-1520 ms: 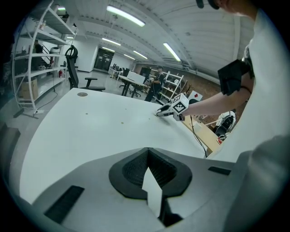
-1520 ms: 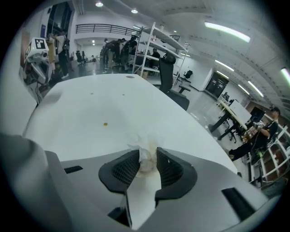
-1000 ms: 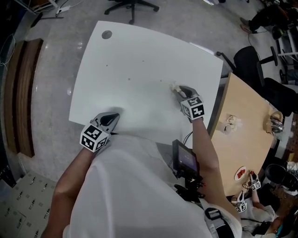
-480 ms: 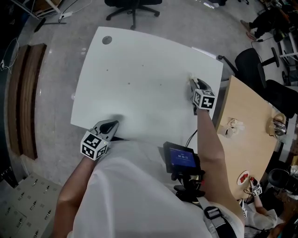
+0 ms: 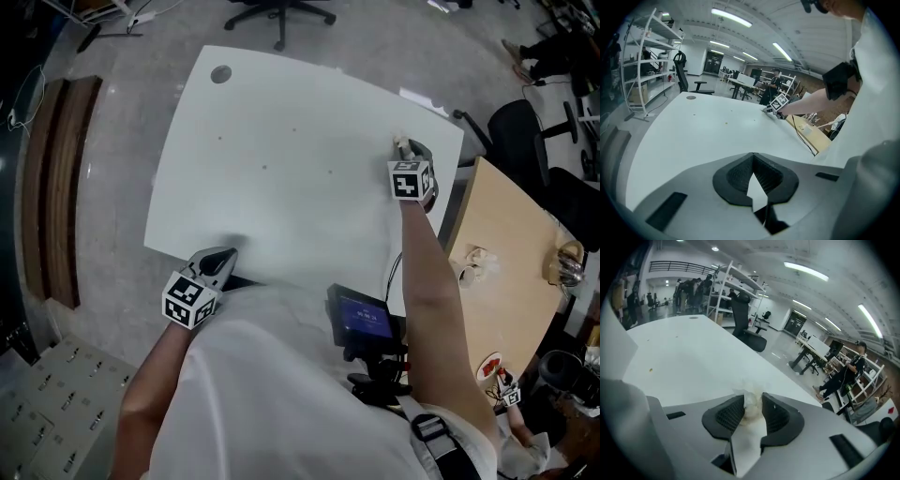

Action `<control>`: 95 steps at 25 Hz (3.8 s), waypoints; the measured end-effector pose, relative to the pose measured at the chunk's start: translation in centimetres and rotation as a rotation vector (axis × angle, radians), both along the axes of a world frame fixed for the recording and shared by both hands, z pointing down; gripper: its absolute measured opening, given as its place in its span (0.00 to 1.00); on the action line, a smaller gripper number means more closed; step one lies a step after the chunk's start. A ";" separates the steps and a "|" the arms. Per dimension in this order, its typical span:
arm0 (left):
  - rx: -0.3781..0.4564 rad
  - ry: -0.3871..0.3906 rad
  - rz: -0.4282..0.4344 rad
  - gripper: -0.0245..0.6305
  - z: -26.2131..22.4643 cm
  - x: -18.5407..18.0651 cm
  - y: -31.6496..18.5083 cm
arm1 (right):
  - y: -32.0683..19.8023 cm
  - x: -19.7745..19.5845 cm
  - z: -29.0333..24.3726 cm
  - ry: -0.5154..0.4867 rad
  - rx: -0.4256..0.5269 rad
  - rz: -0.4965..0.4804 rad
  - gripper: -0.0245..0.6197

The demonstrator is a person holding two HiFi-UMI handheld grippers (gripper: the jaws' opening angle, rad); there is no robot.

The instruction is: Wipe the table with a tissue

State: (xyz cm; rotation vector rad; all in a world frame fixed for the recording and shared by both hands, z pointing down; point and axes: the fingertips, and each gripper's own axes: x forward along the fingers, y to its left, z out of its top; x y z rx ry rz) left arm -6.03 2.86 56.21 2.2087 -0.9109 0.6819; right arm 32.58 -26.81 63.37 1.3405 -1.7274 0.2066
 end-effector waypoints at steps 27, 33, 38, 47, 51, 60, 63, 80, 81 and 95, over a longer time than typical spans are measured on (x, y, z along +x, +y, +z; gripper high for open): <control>0.064 0.056 0.109 0.04 -0.6 0.6 -1.6 | 9.2 -12.2 -2.2 -0.495 -0.050 -0.140 0.22; 0.070 0.062 0.095 0.04 -0.6 -1.4 -2.2 | 8.0 -15.7 -1.5 -0.519 -0.070 -0.112 0.22; 0.058 0.063 0.065 0.05 -0.3 -3.4 -2.2 | 7.3 -18.6 -0.2 -0.450 -0.079 -0.139 0.22; 0.064 0.075 0.085 0.04 -0.5 -3.7 -3.1 | 8.5 -18.7 0.1 -0.287 -0.015 -0.192 0.22; 0.065 0.075 0.104 0.05 -0.5 -3.4 -3.2 | 9.7 -18.2 0.2 -0.272 -0.006 -0.183 0.22; 0.073 0.077 0.150 0.04 -0.6 -1.5 -2.8 | 12.1 -17.2 0.4 -0.176 -0.090 -0.273 0.22; 0.078 0.076 0.146 0.04 -0.7 -1.2 -2.7 | 11.7 -14.1 -0.9 -0.300 -0.041 -0.127 0.22; 0.122 0.050 0.090 0.04 -2.1 -0.3 -2.2 | 12.2 -6.6 -2.3 -0.647 0.077 0.212 0.22; 0.125 0.052 0.085 0.04 -2.2 -0.7 -2.3 | 12.1 -6.9 -2.0 -0.620 0.064 0.194 0.22; 0.110 0.082 0.079 0.04 -1.8 -7.2 -3.8 | 12.6 -13.7 0.3 -0.275 0.052 0.146 0.22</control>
